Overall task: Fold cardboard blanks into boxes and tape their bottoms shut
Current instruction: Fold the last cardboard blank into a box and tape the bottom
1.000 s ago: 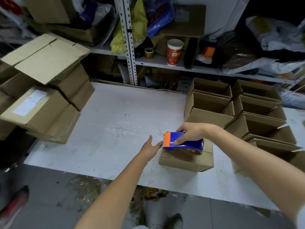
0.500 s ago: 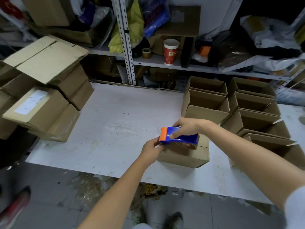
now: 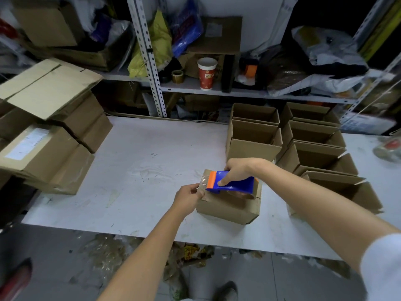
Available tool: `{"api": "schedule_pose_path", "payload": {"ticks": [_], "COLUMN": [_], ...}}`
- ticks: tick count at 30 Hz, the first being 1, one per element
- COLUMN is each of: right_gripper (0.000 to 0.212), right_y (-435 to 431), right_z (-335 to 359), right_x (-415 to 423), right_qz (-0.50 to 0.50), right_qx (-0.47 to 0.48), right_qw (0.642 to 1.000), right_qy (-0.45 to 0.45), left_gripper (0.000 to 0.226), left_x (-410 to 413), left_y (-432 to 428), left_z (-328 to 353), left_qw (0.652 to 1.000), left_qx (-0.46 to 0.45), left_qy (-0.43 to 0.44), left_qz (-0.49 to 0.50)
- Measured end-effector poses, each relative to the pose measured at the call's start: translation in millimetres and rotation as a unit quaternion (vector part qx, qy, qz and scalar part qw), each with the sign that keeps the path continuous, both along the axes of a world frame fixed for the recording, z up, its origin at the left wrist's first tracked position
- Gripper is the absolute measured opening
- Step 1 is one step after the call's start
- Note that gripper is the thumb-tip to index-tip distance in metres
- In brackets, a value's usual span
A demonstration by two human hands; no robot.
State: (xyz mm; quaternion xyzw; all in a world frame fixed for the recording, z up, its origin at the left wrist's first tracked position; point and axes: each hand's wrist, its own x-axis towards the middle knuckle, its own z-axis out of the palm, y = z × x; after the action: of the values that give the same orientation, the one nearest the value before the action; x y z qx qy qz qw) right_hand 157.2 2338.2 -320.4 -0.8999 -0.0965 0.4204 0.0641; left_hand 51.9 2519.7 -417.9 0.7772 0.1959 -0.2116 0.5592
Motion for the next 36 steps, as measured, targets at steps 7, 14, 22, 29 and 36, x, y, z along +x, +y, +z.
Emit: {"api": "schedule_pose_path", "payload": {"ticks": [7, 14, 22, 29, 36], "right_gripper": [0.067, 0.065, 0.067, 0.070, 0.062], "right_y": [-2, -16, -183, -156, -127], "right_z": [-8, -5, 13, -19, -61], "right_x": [0, 1, -50, -62, -75], "right_qz": [-0.023, -0.005, -0.102, -0.128, -0.151], "right_qx": [0.024, 0.039, -0.067, -0.046, -0.015], "right_qw": [0.999, 0.999, 0.992, 0.991, 0.988], "right_qy": [0.010, 0.016, 0.035, 0.018, 0.031], "left_gripper": [0.029, 0.026, 0.037, 0.039, 0.035], "left_x": [19, 33, 36, 36, 28], "left_y": [-5, -5, -7, -7, -13], "left_z": [1, -13, -11, -14, -4], "left_qw": [0.997, 0.999, 0.999, 0.999, 0.987], "left_qx": [-0.034, 0.024, 0.026, 0.026, 0.131], "left_qy": [0.050, -0.010, -0.010, -0.010, -0.067], "left_qz": [0.056, 0.033, 0.036, 0.027, -0.067]}}
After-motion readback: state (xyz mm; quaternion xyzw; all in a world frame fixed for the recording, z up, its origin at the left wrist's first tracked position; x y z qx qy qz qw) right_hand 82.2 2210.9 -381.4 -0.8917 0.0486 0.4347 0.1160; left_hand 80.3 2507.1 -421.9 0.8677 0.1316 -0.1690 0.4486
